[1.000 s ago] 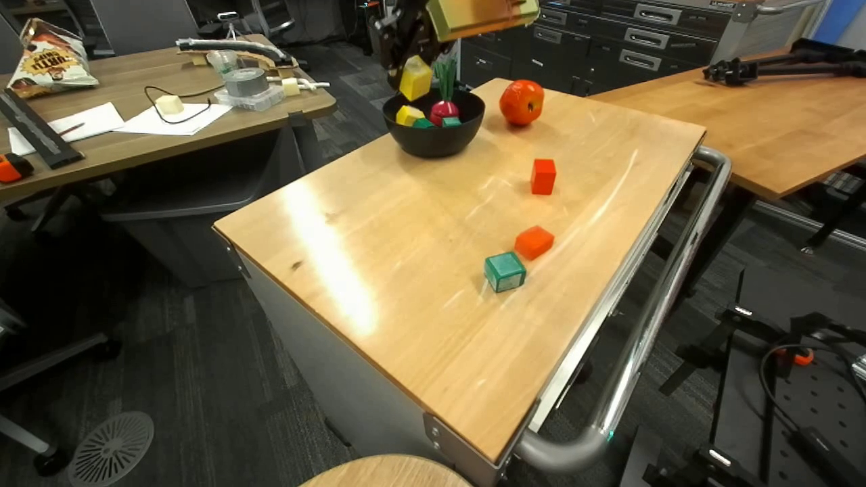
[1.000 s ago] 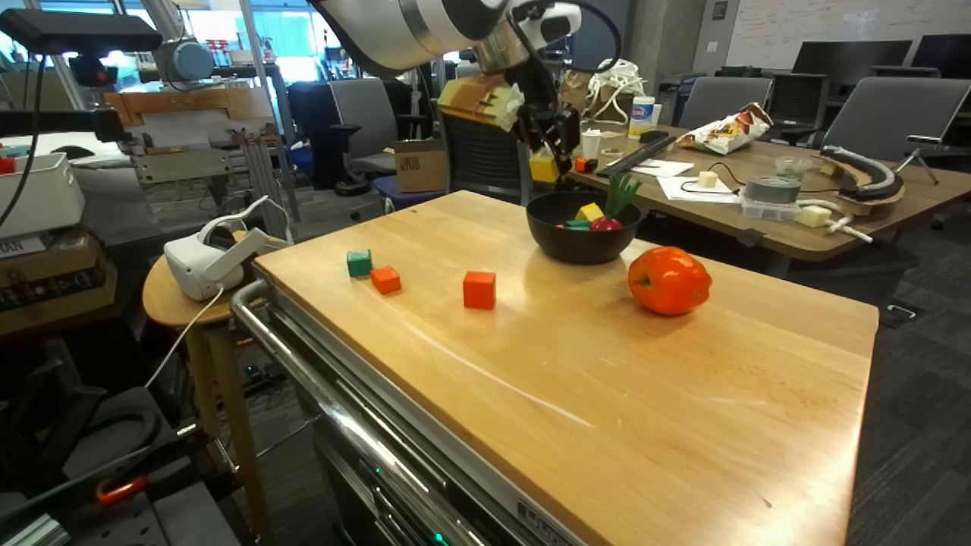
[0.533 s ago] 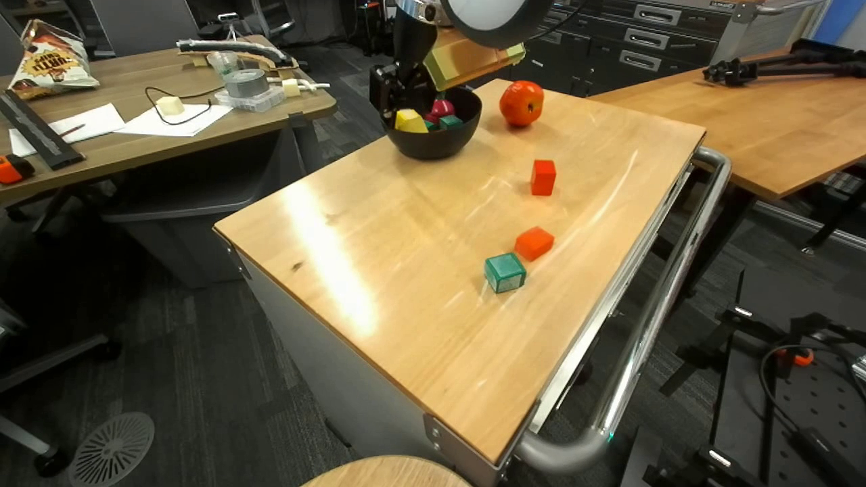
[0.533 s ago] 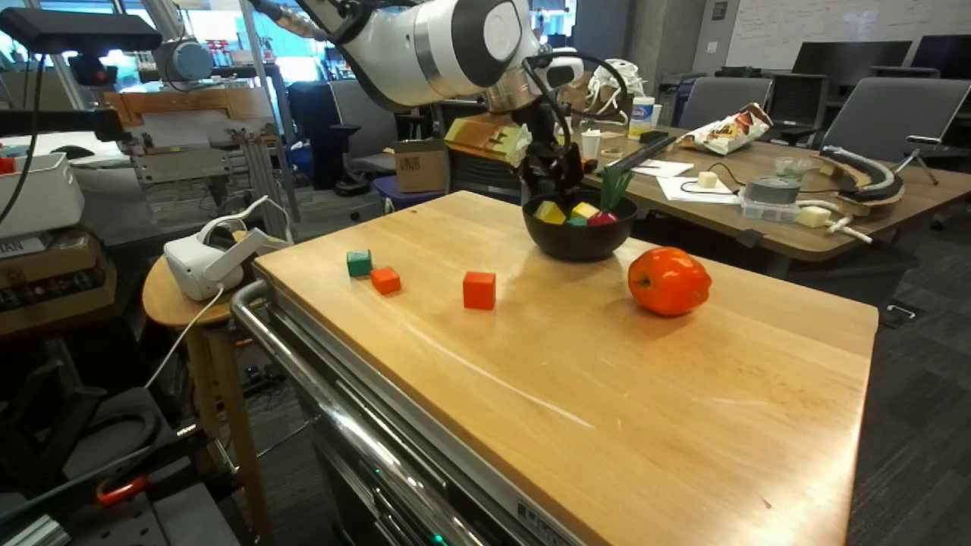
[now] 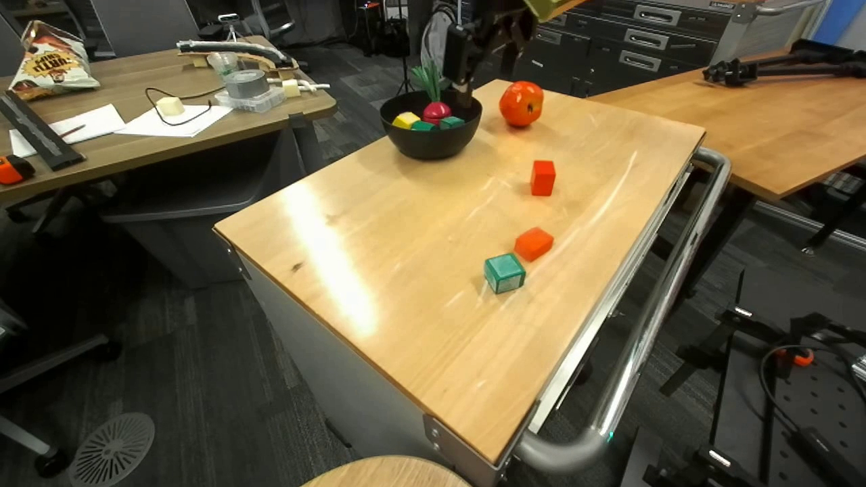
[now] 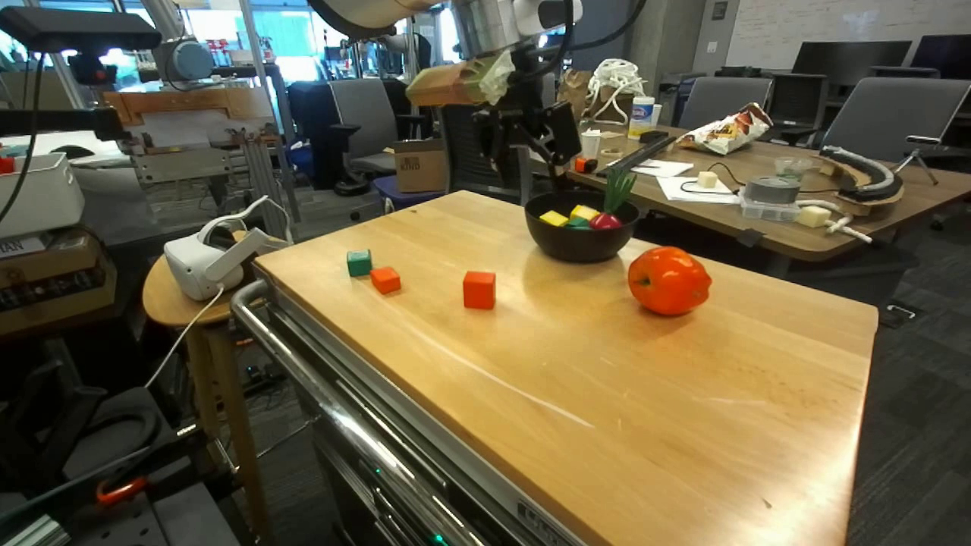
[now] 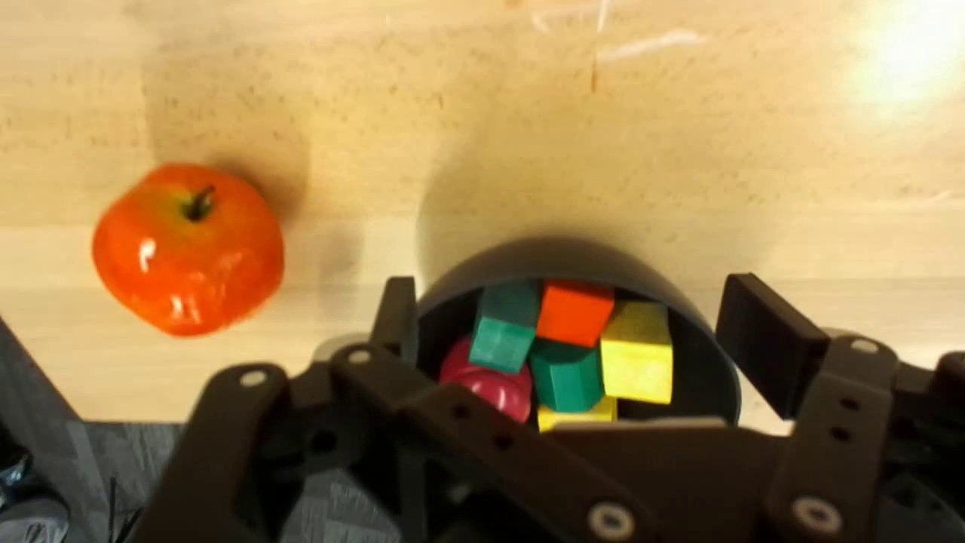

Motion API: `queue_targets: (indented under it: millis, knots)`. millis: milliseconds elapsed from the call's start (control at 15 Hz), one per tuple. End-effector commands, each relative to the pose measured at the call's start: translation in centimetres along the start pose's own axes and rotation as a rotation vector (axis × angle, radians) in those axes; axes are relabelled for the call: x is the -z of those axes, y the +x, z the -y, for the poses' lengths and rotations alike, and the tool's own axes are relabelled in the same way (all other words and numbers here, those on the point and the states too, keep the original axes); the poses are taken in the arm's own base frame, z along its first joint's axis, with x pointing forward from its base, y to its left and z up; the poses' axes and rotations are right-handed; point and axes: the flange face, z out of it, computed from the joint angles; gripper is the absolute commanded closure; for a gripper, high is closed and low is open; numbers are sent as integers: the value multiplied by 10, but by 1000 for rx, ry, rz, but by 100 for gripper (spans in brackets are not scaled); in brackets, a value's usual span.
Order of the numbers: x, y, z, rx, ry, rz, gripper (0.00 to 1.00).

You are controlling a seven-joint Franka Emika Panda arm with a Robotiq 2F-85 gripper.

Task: Place the toys in the black bowl then put the apple at the left back corner of the trolley

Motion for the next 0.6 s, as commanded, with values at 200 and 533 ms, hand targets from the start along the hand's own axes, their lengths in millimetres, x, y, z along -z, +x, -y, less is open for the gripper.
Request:
queue_targets:
  millis: [200, 533]
  knots:
    - [-30, -95, 1, -63, 298, 258, 0]
    - [-51, -121, 3, -186, 311, 317, 0]
